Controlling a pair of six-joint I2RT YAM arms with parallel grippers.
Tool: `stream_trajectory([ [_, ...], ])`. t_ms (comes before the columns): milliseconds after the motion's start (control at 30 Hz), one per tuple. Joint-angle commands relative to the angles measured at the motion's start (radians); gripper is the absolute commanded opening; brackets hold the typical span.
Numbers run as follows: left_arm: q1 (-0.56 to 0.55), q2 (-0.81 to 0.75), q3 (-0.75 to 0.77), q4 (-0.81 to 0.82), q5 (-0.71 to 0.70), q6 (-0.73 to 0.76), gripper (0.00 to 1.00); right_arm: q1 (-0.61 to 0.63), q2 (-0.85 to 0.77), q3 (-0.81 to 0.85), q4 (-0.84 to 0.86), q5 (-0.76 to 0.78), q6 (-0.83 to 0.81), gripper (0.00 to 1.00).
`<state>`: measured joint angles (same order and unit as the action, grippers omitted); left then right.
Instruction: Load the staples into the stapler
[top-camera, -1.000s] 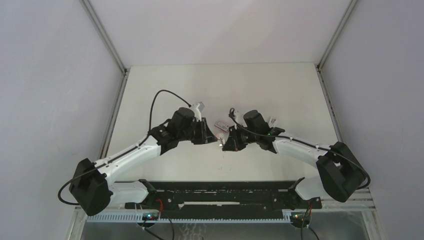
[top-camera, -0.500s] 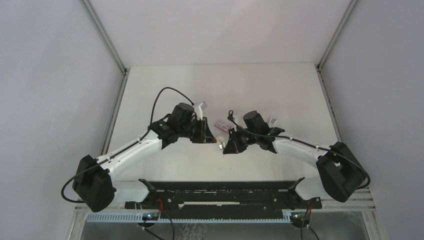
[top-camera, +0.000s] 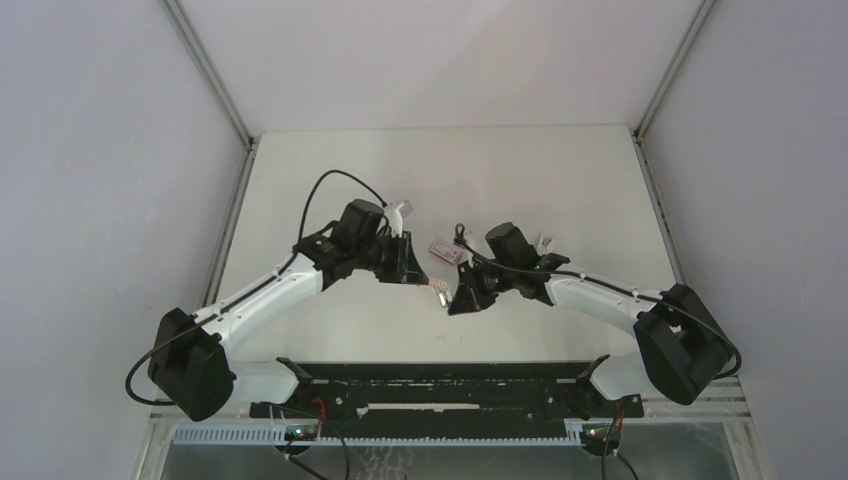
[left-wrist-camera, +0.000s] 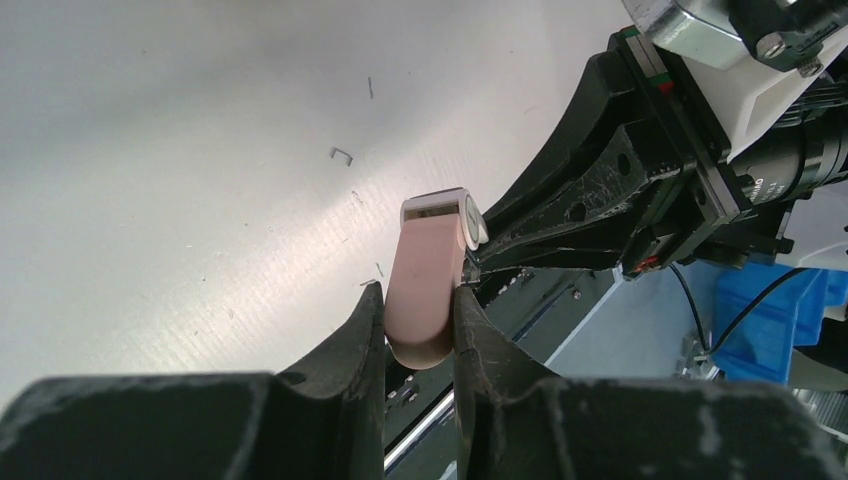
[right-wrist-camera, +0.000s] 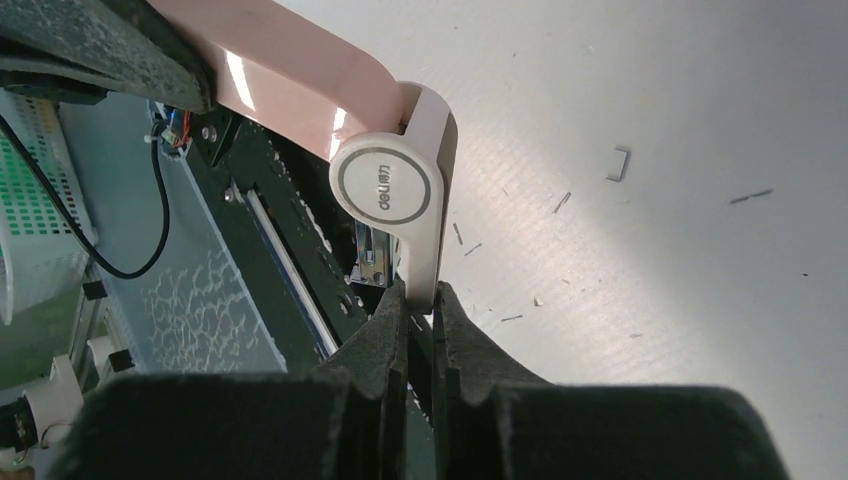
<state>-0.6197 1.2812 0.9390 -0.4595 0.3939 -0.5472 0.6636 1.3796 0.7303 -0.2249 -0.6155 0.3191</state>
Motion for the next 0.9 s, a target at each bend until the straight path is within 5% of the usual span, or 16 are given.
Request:
stream_trajectory([
  [0,0.081,-0.010,0.058,-0.032,-0.225,0.145,0.14,0.001,-0.033,-0.012,-0.227,-0.072,-0.012,0.00],
  [600,0.080,-0.148,-0.077,0.151,-0.338,0.168,0.64,-0.034,-0.030,-0.019,-0.222,-0.205,0.054,0.00],
  [867,0.074,-0.320,-0.270,0.427,0.049,0.167,0.70,-0.073,-0.036,-0.025,-0.159,-0.263,0.095,0.00],
])
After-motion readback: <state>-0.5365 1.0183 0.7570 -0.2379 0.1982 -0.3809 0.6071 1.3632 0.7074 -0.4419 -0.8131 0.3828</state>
